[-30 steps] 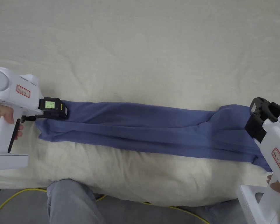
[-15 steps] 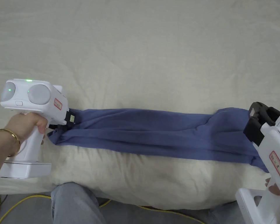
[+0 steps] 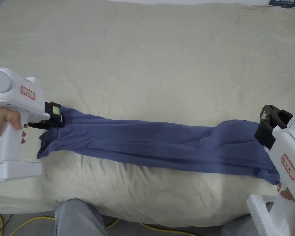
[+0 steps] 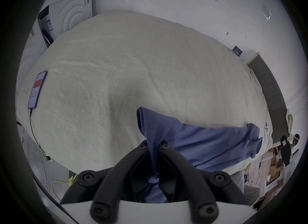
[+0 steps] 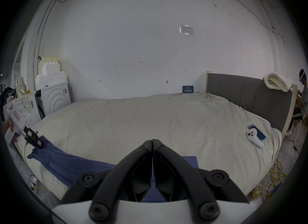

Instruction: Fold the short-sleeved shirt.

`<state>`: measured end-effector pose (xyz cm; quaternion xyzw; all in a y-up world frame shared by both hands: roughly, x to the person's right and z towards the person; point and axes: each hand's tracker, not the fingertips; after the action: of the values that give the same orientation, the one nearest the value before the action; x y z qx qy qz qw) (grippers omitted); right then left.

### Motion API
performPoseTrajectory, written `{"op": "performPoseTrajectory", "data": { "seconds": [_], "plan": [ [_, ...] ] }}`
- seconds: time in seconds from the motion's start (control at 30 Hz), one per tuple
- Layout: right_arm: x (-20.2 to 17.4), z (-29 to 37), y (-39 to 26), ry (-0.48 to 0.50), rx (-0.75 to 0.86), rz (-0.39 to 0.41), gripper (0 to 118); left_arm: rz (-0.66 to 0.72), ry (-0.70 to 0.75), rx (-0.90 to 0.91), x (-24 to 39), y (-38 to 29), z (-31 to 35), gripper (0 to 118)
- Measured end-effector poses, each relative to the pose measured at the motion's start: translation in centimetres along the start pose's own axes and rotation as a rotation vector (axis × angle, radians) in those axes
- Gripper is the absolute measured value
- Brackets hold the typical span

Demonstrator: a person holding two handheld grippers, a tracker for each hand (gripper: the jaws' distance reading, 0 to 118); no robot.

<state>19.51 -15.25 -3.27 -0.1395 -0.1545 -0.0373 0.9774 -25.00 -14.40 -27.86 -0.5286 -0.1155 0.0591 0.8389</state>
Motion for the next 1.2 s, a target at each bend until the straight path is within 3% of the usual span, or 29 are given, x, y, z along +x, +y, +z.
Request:
{"op": "performPoseTrajectory", "data": {
  "seconds": [0.13, 0.3, 0.67, 0.9, 1.2],
  "plan": [
    [0.2, 0.2, 0.2, 0.004, 0.01, -0.006, 0, -0.025, 0.091, 0.004, -0.4, 0.3, 0.7, 3],
    [0.8, 0.5, 0.4, -0.002, 0.019, -0.017, 0, 0.005, 0.104, 0.009, -0.7, 0.4, 1.7, 3],
    [1.7, 1.1, 0.3, -0.012, 0.035, -0.046, 0, -0.033, -0.2, 0.031, 6.8, 0.1, 4.6, 3],
    [2.4, 1.8, 0.3, -0.02, 0.044, -0.048, 0, -0.112, -0.259, -0.029, 14.0, -1.5, 0.2, 3],
    [3.9, 2.4, -0.1, -0.059, 0.032, -0.053, 0, -0.095, -0.338, -0.144, 21.5, -3.8, -8.0, 3]
  ]
}}
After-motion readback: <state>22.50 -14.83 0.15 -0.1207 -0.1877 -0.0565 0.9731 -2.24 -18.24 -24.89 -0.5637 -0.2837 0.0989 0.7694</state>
